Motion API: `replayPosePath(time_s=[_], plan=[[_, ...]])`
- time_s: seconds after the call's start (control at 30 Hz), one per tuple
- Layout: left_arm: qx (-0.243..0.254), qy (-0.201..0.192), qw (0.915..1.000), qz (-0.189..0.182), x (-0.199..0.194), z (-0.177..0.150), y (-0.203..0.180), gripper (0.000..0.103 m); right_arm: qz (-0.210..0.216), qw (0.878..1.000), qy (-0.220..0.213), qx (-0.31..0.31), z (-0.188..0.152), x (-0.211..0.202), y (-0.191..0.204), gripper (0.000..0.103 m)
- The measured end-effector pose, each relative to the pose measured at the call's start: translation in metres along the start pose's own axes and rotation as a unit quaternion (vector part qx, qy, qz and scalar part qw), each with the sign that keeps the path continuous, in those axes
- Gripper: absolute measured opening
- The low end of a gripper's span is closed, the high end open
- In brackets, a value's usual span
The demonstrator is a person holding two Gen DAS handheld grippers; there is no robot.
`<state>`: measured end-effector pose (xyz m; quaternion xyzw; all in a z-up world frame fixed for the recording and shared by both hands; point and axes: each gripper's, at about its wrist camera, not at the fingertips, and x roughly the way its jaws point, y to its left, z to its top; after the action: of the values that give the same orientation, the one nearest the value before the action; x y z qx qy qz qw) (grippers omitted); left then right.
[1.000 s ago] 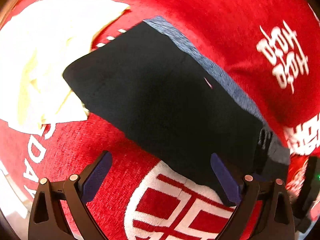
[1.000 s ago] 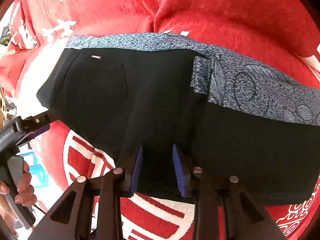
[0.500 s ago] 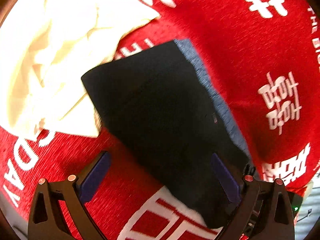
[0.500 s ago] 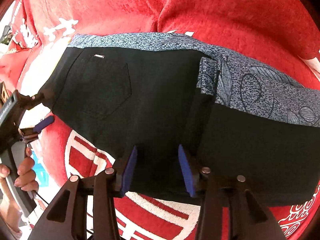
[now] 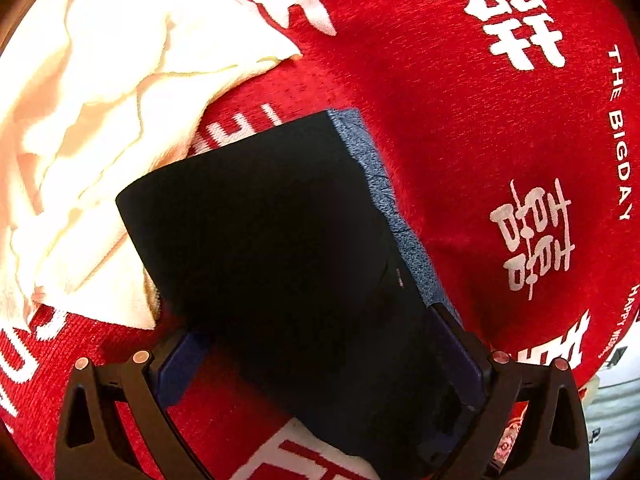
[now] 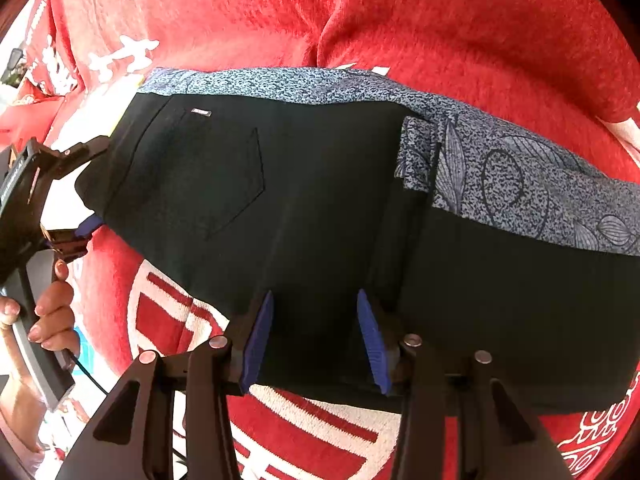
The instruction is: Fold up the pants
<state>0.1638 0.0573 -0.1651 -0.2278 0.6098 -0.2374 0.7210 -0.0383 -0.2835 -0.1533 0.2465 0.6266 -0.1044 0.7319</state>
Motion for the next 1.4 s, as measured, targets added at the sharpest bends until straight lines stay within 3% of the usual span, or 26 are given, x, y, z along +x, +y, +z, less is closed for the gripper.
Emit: replayPosePath(time_s=[0.13,0.2,0.27,0.33,0.47,0.5,0.53,0.57,0.6,0.67,0.73,0.83,0.9,0.97,1.03,1.13,1.23,1.4], plan=[[0.026,-0.013,0.9988,-0.038,-0.008,0.005,-0.022,0.101,0.003,1.000,-0.001,0.001,-0.002,-0.001,-0.003,0.048],[0.039,-0.004,0.9992,-0.014,0.004,0.008,-0.023,0.101,0.002,1.000,-0.002,-0.001,-0.002,-0.001,-0.002,0.048],[0.014,0.014,0.9998,-0.007,0.021,0.012,-0.010,0.101,0.000,1.000,-0.002,0.001,-0.002,-0.001,-0.002,0.048],[0.007,-0.002,0.9999,-0.015,0.021,0.012,-0.010,0.101,0.002,1.000,-0.003,0.003,-0.002,-0.001,-0.002,0.049],[0.010,-0.006,0.9995,0.030,0.025,0.011,-0.021,0.100,0.005,1.000,-0.005,0.001,-0.001,-0.003,-0.001,0.051],[0.015,-0.008,0.9987,0.048,0.026,0.010,-0.026,0.092,0.004,1.000,-0.002,0.001,0.000,-0.004,-0.001,0.051],[0.030,-0.013,0.9961,0.082,0.027,0.008,-0.032,0.074,0.004,1.000,0.003,0.002,0.002,-0.005,0.000,0.051],[0.045,-0.015,0.9933,0.105,0.029,0.006,-0.037,0.063,0.007,1.000,0.008,0.005,0.005,-0.007,0.000,0.051],[0.064,-0.015,0.9887,0.135,0.030,0.005,-0.041,0.044,0.012,1.000,0.011,0.011,0.008,-0.010,-0.001,0.051],[0.104,-0.015,0.9816,0.159,0.030,0.000,-0.049,0.038,0.022,0.999,0.008,0.025,0.016,-0.021,-0.001,0.052],[0.151,-0.023,0.9711,0.184,0.023,-0.007,-0.057,0.036,0.031,0.999,0.002,0.031,0.028,-0.035,0.000,0.062],[0.254,-0.050,0.9376,0.233,0.023,-0.031,-0.089,0.036,0.057,0.998,0.006,0.026,0.057,-0.052,0.010,0.076],[0.310,-0.063,0.9143,0.253,0.027,-0.047,-0.107,0.036,0.075,0.997,0.014,0.011,0.083,-0.060,0.025,0.078],[0.352,-0.071,0.8946,0.267,0.030,-0.060,-0.118,0.036,0.089,0.996,0.017,-0.016,0.114,-0.067,0.050,0.080],[0.375,-0.074,0.8818,0.276,0.035,-0.068,-0.124,0.036,0.103,0.993,0.029,-0.045,0.143,-0.069,0.076,0.082],[0.392,-0.078,0.8711,0.285,0.040,-0.073,-0.131,0.036,0.121,0.986,0.076,-0.086,0.179,-0.058,0.120,0.084],[0.399,-0.081,0.8656,0.292,0.047,-0.076,-0.139,0.036,0.100,0.978,0.121,-0.136,0.198,-0.036,0.171,0.085],[0.405,-0.086,0.8608,0.296,0.043,-0.084,-0.142,0.036,0.073,0.963,0.177,-0.191,0.202,-0.002,0.225,0.085]])
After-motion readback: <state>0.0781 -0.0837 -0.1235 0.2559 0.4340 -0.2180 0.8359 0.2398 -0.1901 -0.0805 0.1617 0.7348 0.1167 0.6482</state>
